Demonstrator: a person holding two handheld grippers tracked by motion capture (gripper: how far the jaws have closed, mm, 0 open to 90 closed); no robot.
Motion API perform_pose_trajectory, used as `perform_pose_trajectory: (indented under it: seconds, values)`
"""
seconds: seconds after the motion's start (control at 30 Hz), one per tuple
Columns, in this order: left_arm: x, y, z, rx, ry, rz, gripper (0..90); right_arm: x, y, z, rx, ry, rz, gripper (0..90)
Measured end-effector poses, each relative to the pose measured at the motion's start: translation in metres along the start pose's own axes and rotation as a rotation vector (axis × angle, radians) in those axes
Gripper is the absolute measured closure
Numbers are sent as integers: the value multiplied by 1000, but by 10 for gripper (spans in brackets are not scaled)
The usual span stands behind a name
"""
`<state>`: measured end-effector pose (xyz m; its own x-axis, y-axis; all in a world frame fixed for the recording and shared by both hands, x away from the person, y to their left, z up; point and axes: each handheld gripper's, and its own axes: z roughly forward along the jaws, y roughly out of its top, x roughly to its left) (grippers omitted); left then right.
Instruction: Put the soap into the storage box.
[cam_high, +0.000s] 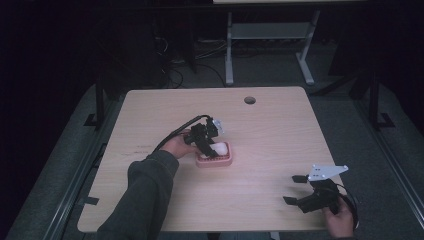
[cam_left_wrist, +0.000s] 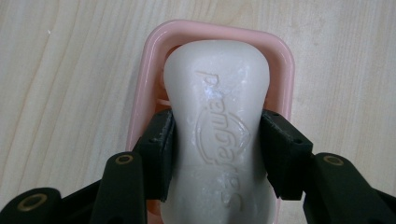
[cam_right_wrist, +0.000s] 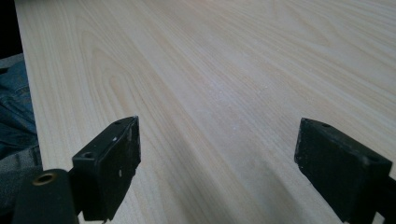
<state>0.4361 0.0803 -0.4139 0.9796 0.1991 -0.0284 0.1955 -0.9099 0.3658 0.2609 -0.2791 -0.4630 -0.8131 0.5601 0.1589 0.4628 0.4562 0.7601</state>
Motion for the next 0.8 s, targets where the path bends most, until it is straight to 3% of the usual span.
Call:
perform_pose_trajectory:
  seconds: [0.8]
  values:
    - [1, 1, 7, 16, -4, 2, 490, 0, 0, 0, -1, 2, -1, 141]
